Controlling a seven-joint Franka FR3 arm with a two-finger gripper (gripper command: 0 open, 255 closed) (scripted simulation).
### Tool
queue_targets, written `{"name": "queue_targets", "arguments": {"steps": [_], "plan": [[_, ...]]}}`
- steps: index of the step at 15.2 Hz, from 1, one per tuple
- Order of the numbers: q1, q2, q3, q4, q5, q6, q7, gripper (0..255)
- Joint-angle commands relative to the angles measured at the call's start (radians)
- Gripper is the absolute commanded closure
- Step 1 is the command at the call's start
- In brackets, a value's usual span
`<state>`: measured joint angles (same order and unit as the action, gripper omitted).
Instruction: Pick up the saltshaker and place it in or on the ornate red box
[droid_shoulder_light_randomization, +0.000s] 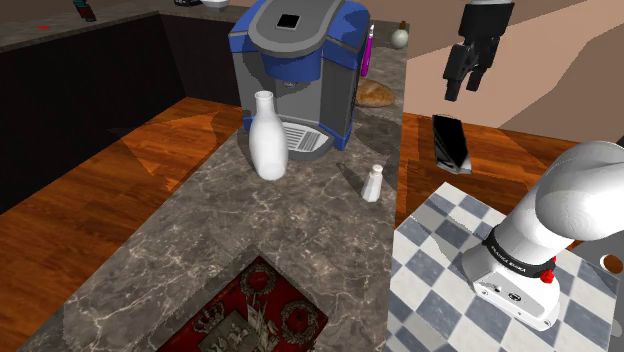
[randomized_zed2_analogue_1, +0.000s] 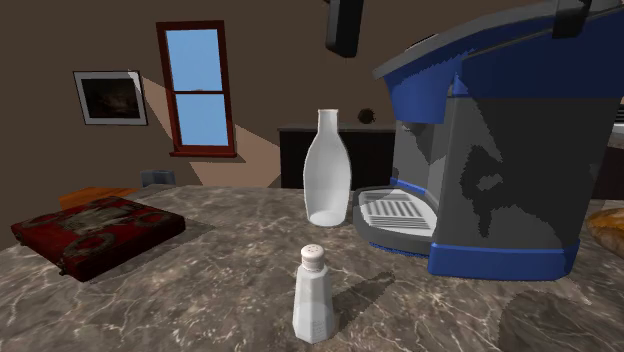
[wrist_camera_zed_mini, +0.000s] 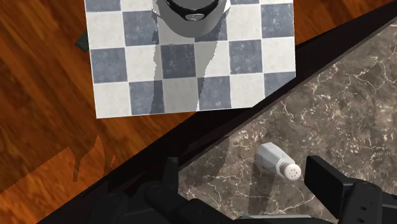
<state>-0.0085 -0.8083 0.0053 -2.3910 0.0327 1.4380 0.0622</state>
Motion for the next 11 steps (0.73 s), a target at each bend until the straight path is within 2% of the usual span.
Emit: {"name": "queue_targets", "arguments": {"steps": [1, 11], "plan": [[0.0, 0.0, 0.0, 0.0, 0.0, 0.0, 0.0, 0], [0.063, 0.204, 0.101, -0.126, 0.1, 0.295, 0.059, 0]]}}
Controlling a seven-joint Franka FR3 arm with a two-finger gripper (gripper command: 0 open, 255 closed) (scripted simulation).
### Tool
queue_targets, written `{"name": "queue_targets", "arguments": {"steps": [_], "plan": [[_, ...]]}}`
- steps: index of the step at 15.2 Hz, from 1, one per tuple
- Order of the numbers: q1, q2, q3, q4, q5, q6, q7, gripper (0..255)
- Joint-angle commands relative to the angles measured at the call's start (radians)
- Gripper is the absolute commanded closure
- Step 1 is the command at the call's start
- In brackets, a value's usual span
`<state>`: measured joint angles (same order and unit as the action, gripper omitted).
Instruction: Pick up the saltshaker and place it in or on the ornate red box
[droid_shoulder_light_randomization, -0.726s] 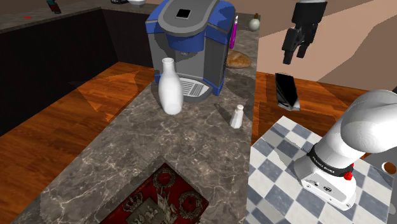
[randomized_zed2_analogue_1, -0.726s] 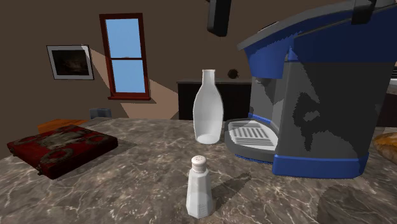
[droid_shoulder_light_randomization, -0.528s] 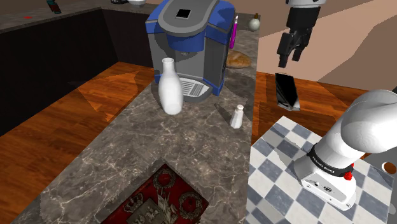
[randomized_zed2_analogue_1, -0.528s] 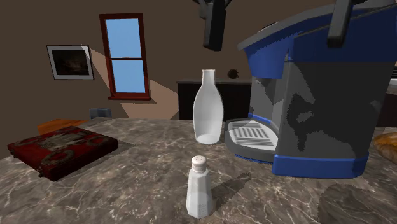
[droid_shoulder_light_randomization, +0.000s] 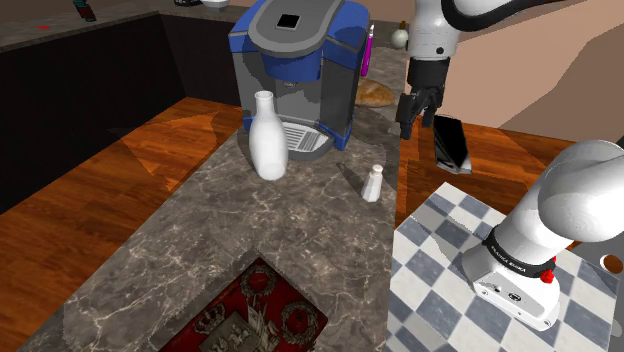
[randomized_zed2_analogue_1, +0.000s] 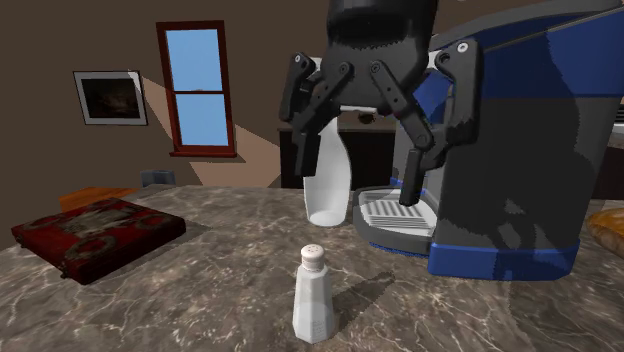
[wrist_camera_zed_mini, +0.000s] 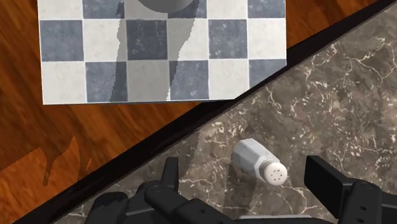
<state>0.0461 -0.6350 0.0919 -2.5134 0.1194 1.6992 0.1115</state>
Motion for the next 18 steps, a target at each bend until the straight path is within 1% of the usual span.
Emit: {"name": "queue_targets", "arguments": {"steps": [1, 7, 8, 15, 18], "plan": [[0.015, 0.059, 0.025, -0.01, 0.022, 0.064, 0.015, 0], [0.052, 0.249, 0.086, -0.016, 0.068, 0.243, 0.043, 0], [0.053, 0.251, 0.086, -0.016, 0.069, 0.245, 0.044, 0], [0.061, 0.283, 0.099, -0.095, 0.083, 0.357, 0.04, 0], [0.061, 0.283, 0.099, -0.095, 0.083, 0.357, 0.04, 0]]}}
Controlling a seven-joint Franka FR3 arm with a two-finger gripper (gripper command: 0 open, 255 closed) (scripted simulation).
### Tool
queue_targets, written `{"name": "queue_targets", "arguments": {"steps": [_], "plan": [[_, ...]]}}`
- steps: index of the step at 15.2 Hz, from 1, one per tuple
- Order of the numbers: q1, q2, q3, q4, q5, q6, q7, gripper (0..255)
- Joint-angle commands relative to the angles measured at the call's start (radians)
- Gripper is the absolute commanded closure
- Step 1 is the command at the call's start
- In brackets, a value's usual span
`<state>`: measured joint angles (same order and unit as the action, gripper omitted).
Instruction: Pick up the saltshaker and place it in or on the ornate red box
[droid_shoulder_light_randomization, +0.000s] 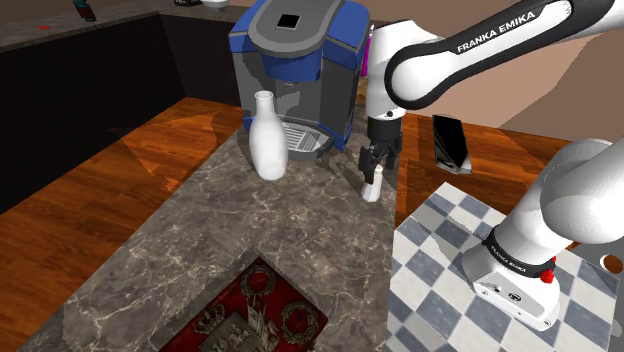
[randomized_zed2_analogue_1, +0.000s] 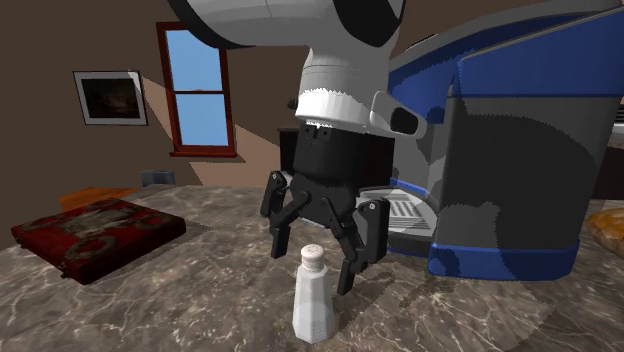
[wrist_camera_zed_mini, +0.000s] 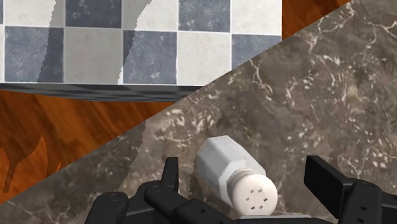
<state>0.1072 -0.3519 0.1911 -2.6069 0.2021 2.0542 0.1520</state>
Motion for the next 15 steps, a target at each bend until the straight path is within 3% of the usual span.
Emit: {"name": "queue_targets", "arguments": {"steps": [1, 5, 6, 15], "plan": [[0.0, 0.0, 0.0, -0.002, 0.0, 0.002, 0.0, 0], [0.0, 0.0, 0.0, -0.002, 0.0, 0.002, 0.0, 0], [0.0, 0.0, 0.0, -0.002, 0.0, 0.002, 0.0, 255], [0.0, 0.0, 0.0, -0.002, 0.0, 0.002, 0.0, 255]]}}
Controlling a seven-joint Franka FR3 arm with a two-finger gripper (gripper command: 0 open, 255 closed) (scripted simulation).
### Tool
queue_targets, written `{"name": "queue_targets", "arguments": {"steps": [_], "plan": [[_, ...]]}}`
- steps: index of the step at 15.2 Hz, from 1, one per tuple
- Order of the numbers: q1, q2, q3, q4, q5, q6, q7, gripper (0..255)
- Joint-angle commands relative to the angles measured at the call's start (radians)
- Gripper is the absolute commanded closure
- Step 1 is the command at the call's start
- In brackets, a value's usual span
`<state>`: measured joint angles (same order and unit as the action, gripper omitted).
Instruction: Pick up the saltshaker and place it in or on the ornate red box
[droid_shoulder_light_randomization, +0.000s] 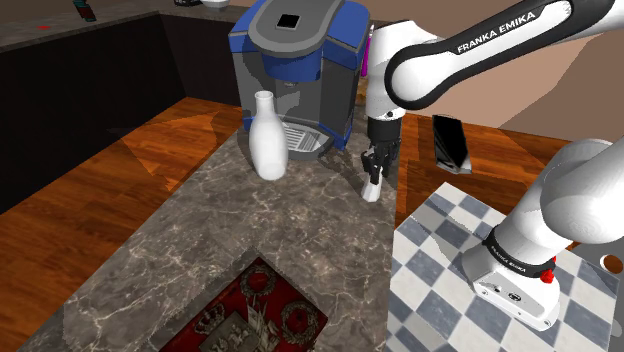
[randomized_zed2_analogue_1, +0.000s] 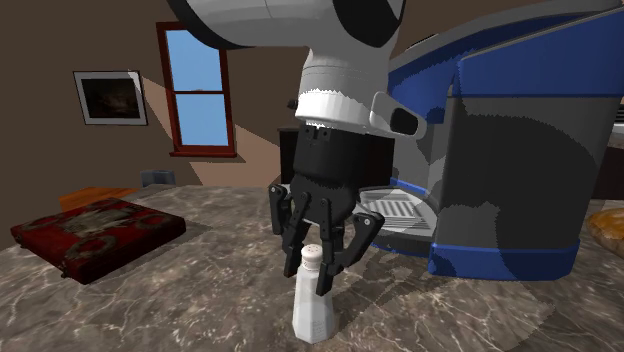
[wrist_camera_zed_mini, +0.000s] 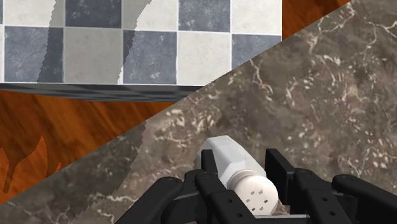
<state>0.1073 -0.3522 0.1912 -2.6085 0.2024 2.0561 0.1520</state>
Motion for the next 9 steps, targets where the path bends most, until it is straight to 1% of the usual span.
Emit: {"name": "queue_targets", "arguments": {"steps": [1, 9], "plan": [[0.0, -0.009, -0.001, 0.007, -0.001, -0.016, 0.001, 255], [-0.002, -0.068, -0.011, 0.071, -0.008, -0.139, 0.01, 255]]}}
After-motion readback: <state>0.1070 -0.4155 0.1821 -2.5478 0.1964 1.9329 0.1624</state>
